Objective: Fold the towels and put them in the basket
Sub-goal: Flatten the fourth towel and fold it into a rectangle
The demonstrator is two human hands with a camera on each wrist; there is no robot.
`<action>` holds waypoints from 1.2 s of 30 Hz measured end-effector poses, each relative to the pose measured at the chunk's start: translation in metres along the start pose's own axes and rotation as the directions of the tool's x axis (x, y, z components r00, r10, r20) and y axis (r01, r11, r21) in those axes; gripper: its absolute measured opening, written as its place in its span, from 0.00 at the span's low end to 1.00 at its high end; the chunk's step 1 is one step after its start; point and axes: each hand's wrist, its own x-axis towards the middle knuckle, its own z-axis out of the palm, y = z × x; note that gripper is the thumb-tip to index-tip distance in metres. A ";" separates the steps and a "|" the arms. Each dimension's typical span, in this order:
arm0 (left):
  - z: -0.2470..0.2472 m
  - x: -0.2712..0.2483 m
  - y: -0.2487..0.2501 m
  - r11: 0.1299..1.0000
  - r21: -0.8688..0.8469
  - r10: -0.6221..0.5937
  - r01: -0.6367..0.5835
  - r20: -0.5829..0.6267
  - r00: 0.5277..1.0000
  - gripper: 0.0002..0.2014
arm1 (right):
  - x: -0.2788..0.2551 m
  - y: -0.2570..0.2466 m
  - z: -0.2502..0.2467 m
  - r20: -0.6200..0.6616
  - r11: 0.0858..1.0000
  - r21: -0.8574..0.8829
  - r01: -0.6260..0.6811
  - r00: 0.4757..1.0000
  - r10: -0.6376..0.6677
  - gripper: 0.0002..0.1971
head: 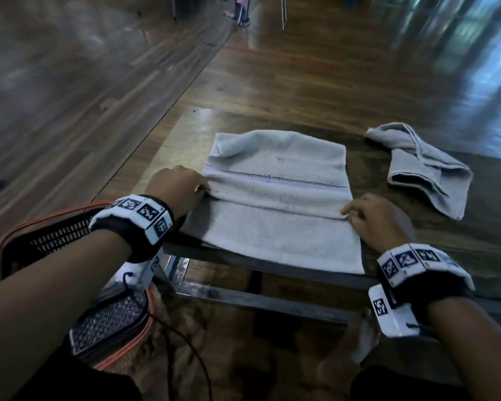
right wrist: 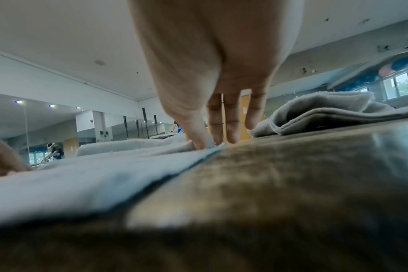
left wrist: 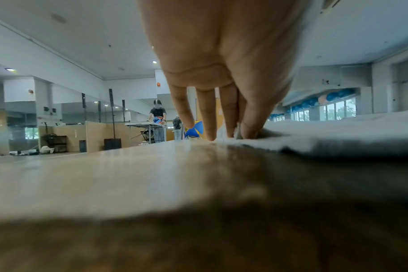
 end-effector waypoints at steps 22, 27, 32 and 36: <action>-0.004 -0.085 -0.021 0.910 -0.081 0.383 -0.406 -0.210 0.900 0.17 | -0.081 0.024 -0.008 -0.070 0.942 0.128 0.311 0.950 -0.304 0.07; 0.001 -0.091 -0.022 0.906 -0.064 0.407 -0.417 -0.131 0.904 0.20 | -0.084 0.021 -0.005 0.000 0.940 0.135 0.313 0.949 -0.316 0.06; 0.005 -0.090 -0.030 0.886 -0.035 0.456 -0.462 -0.110 0.883 0.15 | -0.097 0.019 0.002 -0.018 0.934 0.113 0.338 0.941 -0.338 0.18; 0.005 -0.087 -0.031 0.895 -0.148 0.408 -0.420 -0.110 0.907 0.11 | -0.098 0.021 0.007 -0.066 0.937 0.148 0.315 0.949 -0.309 0.17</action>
